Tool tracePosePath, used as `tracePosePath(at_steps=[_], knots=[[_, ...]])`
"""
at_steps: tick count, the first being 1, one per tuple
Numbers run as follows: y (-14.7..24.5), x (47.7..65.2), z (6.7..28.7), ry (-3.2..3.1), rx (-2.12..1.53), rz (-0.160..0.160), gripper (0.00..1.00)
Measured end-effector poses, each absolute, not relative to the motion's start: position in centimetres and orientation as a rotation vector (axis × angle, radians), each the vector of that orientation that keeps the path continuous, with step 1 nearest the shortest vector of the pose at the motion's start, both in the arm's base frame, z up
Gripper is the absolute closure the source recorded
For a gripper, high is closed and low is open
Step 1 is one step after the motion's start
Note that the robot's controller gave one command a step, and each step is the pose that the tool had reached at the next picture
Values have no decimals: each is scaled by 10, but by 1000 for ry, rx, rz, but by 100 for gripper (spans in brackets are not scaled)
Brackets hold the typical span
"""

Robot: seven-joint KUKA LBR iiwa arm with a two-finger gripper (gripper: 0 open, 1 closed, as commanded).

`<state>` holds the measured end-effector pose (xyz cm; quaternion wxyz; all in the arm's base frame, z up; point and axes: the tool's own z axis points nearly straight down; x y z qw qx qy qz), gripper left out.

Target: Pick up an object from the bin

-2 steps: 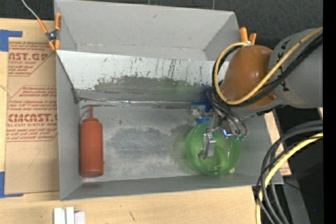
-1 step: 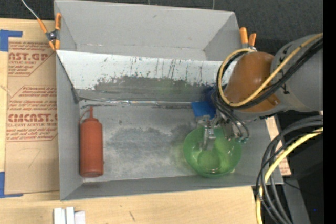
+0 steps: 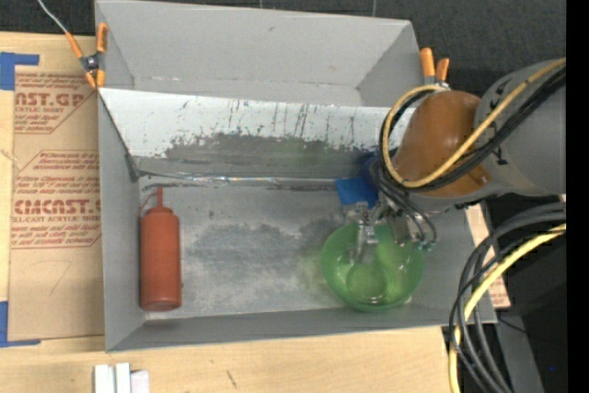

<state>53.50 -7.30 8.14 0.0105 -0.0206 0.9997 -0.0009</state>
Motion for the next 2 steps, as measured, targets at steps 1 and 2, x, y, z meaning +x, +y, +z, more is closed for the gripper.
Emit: tracePosePath(at_steps=[1,2], knots=[[-73,533,89,3121,-69,-1,100],[-92,537,77,3021,-626,-11,100]])
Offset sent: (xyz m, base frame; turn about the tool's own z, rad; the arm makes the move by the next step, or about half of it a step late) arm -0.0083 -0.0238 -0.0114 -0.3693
